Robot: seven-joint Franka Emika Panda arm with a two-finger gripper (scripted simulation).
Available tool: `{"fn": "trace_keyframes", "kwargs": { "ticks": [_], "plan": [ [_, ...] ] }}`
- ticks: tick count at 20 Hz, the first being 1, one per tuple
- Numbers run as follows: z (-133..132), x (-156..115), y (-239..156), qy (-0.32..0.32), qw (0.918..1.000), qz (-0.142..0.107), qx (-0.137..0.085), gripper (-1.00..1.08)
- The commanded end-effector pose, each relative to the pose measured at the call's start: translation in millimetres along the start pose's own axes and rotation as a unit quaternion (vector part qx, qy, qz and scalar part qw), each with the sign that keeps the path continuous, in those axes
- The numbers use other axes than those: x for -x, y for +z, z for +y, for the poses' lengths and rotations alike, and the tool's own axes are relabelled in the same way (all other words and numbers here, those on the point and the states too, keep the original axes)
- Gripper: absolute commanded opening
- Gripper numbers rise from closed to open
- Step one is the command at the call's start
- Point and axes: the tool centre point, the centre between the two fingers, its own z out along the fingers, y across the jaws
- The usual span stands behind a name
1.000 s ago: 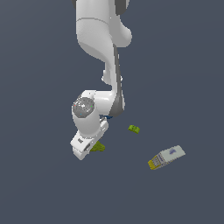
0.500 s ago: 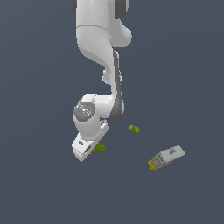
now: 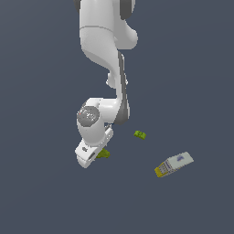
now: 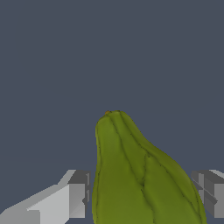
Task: Pick up a designated object from a clutter of objects.
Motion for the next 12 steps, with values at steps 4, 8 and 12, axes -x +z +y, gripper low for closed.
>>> {"fn": "trace_keyframes", "kwargs": {
  "ticks": [4, 8, 12],
  "plan": [
    [-4, -6, -13, 0.0, 1.0, 0.0, 0.001, -1.0],
    [-10, -15, -34, 0.0, 1.0, 0.0, 0.001, -1.0],
    [-20, -29, -65, 0.0, 1.0, 0.0, 0.001, -1.0]
  ]
}}
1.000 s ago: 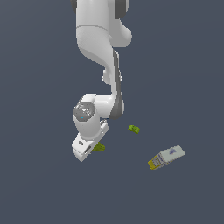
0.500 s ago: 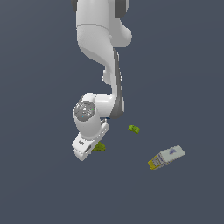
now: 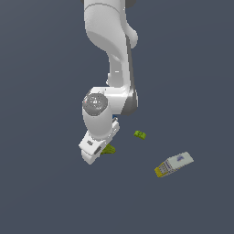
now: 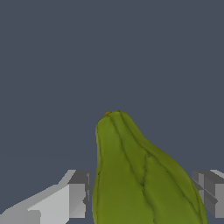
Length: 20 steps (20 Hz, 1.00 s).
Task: Pick up a designated object from a clutter of objects.
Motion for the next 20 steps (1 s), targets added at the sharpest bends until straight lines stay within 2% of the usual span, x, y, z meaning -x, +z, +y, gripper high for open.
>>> {"fn": "trace_keyframes", "kwargs": {
  "ticks": [1, 20],
  "plan": [
    [-6, -10, -23, 0.0, 1.0, 0.001, 0.002, -1.0],
    [-69, -104, -229, -0.001, 1.0, 0.0, 0.002, -1.0]
  ]
}}
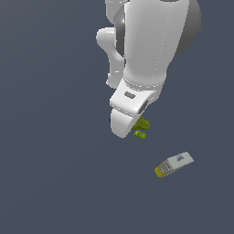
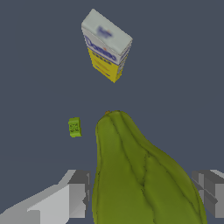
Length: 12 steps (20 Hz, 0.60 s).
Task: Pick up a designated object from a clutter of objects.
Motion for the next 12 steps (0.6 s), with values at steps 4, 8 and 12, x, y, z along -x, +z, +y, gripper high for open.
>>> {"fn": "trace_keyframes", "kwargs": {
  "ticks": [4, 8, 12],
  "plan": [
    [-14, -24, -51, 0.0, 1.0, 0.0, 0.0, -1.0],
    [-20, -36, -76, 0.0, 1.0, 0.001, 0.0, -1.0],
    [-24, -45, -93, 0.0, 1.0, 0.001, 0.0, -1.0]
  ]
}}
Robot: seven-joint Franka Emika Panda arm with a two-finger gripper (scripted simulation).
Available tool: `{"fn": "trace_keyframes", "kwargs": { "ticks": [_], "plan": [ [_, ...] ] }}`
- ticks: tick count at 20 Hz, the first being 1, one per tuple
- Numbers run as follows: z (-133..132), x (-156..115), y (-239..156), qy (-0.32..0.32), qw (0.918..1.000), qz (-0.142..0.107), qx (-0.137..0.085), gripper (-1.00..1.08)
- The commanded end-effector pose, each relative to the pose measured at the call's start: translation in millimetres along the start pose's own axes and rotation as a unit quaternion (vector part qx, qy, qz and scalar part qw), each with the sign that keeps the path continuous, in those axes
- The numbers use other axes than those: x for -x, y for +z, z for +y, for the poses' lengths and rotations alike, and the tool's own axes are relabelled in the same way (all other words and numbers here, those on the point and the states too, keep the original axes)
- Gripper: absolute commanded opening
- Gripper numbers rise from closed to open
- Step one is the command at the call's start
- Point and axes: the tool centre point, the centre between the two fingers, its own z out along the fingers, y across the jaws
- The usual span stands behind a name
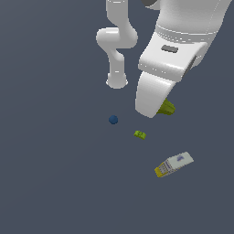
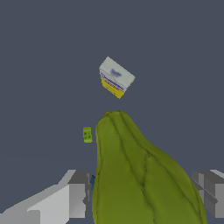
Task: Pick up a designated object from a clutter of objects.
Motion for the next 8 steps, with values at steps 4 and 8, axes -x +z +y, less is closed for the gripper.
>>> {"fn": "trace_keyframes", "kwargs": {
  "ticks": [4, 8],
  "plan": [
    [-2.6, -7.4, -15.6, 0.001, 1.0, 0.001, 0.0, -1.0],
    [-3.0, -8.9, -18.2, 0.001, 1.0, 0.001, 0.0, -1.0]
  ]
}}
